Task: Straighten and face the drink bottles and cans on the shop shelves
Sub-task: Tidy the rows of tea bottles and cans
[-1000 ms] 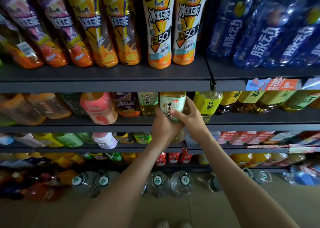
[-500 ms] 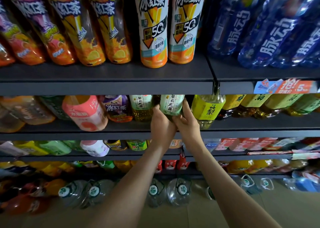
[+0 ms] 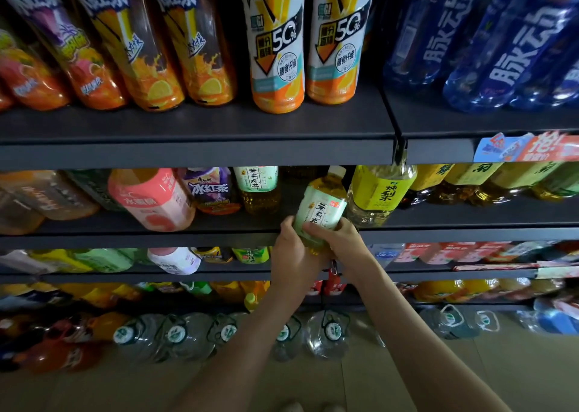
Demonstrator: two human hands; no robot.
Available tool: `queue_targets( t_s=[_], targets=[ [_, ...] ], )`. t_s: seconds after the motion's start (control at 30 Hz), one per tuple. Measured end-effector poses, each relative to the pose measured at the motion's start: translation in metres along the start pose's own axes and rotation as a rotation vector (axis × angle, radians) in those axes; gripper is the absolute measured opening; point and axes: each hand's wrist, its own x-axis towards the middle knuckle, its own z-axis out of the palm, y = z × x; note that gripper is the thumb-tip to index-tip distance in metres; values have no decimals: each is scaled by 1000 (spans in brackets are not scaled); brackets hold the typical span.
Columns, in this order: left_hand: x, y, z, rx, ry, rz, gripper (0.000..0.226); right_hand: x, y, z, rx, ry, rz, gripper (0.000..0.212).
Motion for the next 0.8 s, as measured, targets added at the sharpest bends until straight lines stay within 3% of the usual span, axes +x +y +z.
queue_targets(
  t_s=[0.1, 0.3, 0.47, 0.67, 0.8],
  targets=[
    [1, 2, -3, -4, 22, 73, 93, 1, -4, -4, 37, -42, -68, 78],
    [9, 9, -6, -54, 104, 163, 89, -4, -20, 6, -62, 8, -286, 77],
    [29, 17, -6, -140, 162, 146, 76, -1, -42, 14, -281, 80, -481, 71],
    [47, 16, 6, -254, 159, 128, 55, 8, -40, 18, -377, 134, -497, 76],
    [52, 22, 5, -265, 148, 140, 49, 11, -40, 15, -413, 156, -473, 67]
  ],
)
